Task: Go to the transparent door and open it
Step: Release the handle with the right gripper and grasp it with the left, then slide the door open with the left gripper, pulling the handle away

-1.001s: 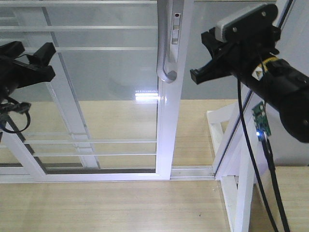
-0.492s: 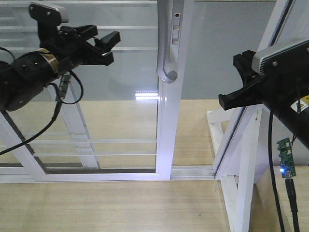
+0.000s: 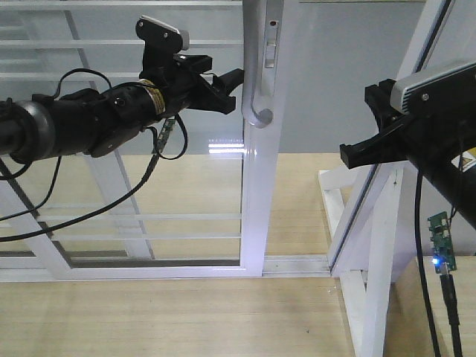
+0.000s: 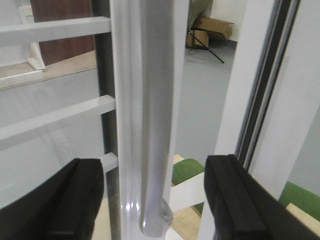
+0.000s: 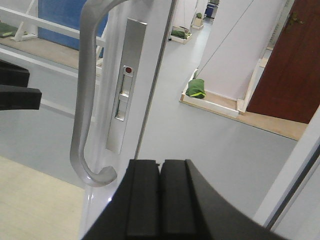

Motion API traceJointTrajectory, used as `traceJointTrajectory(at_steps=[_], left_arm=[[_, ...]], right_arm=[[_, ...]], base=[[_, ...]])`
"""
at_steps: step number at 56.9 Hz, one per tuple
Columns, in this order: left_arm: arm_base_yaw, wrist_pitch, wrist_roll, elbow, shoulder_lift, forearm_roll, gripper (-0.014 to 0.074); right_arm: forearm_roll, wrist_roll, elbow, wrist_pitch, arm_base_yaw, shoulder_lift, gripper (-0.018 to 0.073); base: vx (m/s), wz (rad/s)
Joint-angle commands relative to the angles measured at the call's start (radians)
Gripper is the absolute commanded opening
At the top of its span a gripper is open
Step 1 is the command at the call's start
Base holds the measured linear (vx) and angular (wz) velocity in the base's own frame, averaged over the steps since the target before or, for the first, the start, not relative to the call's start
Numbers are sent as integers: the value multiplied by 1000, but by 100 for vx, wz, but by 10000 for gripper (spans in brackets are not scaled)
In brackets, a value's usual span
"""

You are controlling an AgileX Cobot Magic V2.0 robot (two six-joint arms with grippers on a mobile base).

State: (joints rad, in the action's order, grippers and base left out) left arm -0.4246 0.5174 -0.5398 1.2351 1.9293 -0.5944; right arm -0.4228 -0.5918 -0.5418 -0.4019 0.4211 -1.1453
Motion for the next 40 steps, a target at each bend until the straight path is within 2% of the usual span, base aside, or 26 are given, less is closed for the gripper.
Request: traceJointTrajectory(at_steps=[1,20,34,40], left_arm=[[-6,63,3,68,-23,52,535],[-48,104,8,127,38,104,535],[-75,73,89,193,76,182,535],[-76,36,101,242,90,182,535]], right_arm=[[10,-27,-29,-83,-5,24,-6],[-6,-86,-29,-82,-5,24,-6],[-6,-86,-29,-82,-5,24,-6],[-6,-86,-29,-82,-5,24,-6]], base=[[0,0],[0,0],[0,0],[0,0]])
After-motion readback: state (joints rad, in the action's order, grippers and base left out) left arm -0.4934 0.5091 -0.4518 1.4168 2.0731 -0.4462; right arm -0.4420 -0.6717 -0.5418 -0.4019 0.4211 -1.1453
